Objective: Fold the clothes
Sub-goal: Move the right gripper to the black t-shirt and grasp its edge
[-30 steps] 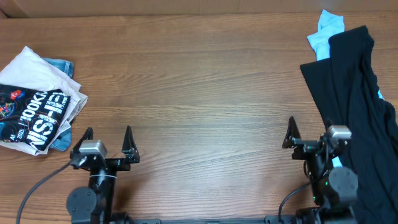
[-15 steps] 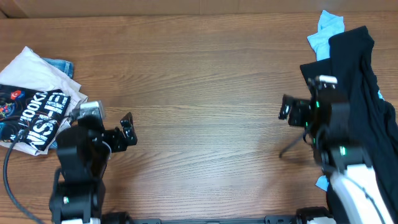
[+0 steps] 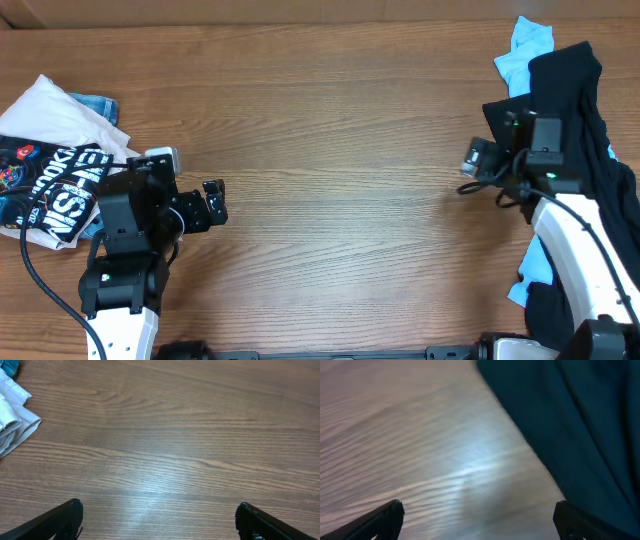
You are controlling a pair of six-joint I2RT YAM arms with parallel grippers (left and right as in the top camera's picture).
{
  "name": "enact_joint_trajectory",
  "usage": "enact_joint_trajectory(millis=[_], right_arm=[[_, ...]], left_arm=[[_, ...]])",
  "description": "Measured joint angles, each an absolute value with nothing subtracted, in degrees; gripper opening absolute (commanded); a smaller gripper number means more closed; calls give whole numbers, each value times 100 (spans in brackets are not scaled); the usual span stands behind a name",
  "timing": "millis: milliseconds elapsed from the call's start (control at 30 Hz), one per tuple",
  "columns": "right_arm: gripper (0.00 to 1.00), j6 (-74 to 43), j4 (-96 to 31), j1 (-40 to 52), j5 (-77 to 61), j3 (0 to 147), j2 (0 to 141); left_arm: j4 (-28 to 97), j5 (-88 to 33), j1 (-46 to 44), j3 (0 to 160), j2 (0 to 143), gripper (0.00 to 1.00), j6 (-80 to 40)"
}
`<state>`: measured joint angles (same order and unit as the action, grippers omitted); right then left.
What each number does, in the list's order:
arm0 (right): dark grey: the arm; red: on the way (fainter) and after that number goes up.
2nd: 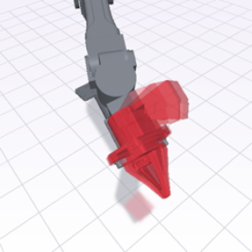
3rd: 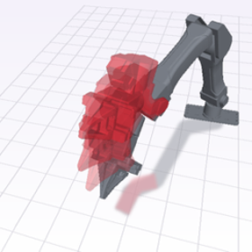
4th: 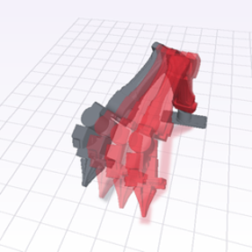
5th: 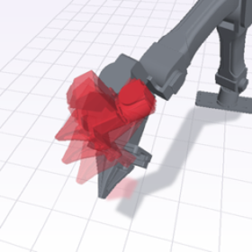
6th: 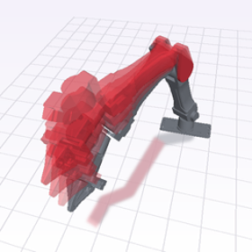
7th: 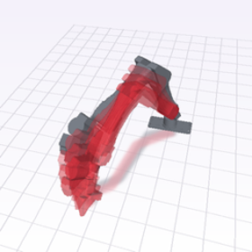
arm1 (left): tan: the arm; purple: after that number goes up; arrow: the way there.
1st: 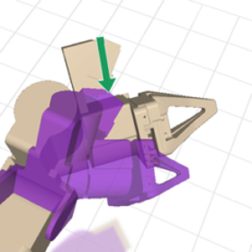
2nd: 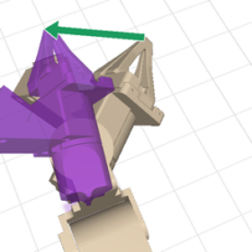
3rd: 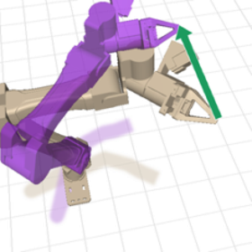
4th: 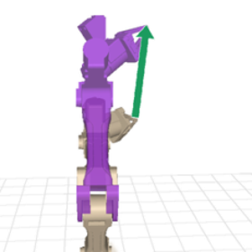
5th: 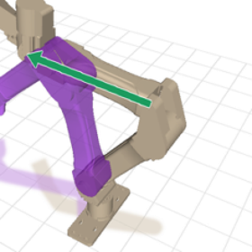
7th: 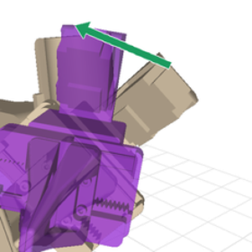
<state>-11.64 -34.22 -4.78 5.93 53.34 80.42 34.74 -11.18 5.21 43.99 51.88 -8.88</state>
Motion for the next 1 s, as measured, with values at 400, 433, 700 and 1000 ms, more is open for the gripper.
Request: enact_joint_trajectory(millis=[400, 433, 700, 1000], right_arm=[[100, -2246, -3957, -1492, 707, 5339, 8086], [100, -2252, -3959, -1492, 703, 5339, 8101], [100, -1881, -2987, -1492, 443, 5347, 8707], [100, -1245, -1203, -1492, 228, 5363, 10162]], left_arm=[[3446, -1140, 521, 4410, 5188, 100, -891], [3446, -1140, 521, 4410, 5188, 100, -891], [3448, -1142, 521, 4412, 5188, 100, -888], [3446, -1140, 521, 4421, 5194, 100, -888]])
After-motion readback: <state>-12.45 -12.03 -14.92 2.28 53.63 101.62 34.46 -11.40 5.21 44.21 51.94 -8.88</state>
